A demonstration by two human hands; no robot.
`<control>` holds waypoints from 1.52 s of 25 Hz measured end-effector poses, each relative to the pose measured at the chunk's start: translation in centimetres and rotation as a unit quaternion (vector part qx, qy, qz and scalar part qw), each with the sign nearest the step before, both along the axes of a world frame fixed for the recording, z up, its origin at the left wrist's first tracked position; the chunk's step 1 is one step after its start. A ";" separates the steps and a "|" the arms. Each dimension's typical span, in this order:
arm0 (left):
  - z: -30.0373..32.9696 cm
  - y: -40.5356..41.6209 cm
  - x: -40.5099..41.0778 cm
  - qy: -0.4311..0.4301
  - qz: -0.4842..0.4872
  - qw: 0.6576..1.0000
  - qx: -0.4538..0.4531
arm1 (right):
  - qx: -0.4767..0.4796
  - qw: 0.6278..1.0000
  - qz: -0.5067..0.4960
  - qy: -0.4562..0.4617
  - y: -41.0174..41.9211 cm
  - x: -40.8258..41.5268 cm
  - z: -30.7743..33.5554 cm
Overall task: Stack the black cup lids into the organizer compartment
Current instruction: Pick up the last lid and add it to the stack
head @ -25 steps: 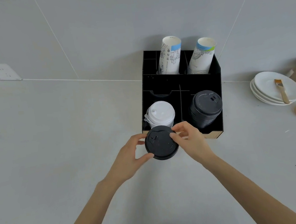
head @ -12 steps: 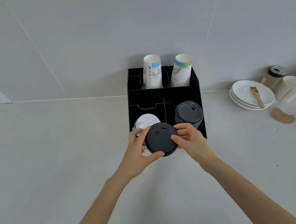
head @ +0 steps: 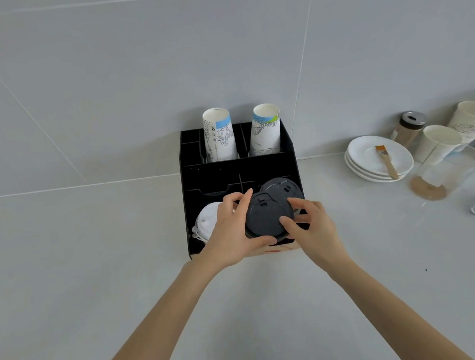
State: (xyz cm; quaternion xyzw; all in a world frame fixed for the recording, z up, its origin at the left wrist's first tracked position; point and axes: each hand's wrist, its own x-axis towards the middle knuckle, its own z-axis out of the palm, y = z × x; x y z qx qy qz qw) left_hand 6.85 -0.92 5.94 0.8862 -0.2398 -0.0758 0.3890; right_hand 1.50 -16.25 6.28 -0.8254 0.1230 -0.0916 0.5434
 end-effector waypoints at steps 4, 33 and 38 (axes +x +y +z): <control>0.6 -1.3 1.6 -0.015 -0.021 1.000 0.010 | -0.051 0.998 0.013 -0.030 -0.8 0.5 0.0; -1.4 -4.5 8.3 0.017 -0.157 0.985 0.071 | -0.090 0.995 -0.028 0.030 -3.2 4.4 -4.2; -1.2 -4.3 8.5 0.000 -0.133 0.988 0.081 | -0.119 0.993 -0.005 0.009 -3.2 4.4 -3.9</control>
